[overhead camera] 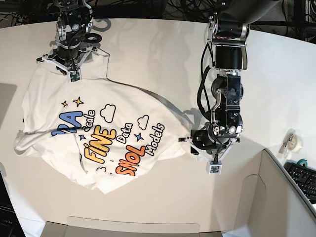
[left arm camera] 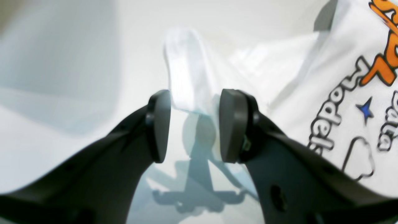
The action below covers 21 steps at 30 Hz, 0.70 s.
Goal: Layout the t-shirt on the table in an organized manner, then fold the t-shirt properly
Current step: 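Grasp the shirt collar with the right gripper and hem edge with the left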
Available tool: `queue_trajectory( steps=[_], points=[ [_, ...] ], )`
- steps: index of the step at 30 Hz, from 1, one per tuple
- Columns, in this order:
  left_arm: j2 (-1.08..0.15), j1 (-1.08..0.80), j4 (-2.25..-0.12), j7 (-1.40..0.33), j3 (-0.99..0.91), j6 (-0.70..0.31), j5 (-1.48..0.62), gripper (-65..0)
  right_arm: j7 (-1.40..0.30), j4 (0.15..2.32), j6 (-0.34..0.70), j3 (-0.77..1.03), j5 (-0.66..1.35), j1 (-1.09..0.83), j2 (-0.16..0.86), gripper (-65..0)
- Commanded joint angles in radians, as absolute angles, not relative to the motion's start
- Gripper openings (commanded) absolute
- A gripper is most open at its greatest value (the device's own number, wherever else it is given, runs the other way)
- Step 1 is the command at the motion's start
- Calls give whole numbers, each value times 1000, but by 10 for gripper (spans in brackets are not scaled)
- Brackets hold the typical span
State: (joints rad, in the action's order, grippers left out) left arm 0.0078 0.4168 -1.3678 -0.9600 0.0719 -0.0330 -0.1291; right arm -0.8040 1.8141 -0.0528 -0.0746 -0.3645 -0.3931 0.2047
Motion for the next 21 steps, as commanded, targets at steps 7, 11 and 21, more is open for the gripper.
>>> queue_trajectory(
  steps=[7,11,21],
  points=[
    [36,516,-1283,-926,74,-36,-186,-394,-852,1816,-42,-74,-344,-403,211,-650],
    [36,542,-1230,-924,74,-35,-236,-395,-852,1816,-42,-74,-344,-406,211,-650],
    [35,549,-1219,-924,74,-33,-236,-395,-852,1816,-41,-76,-344,-407,211,-650]
  ],
)
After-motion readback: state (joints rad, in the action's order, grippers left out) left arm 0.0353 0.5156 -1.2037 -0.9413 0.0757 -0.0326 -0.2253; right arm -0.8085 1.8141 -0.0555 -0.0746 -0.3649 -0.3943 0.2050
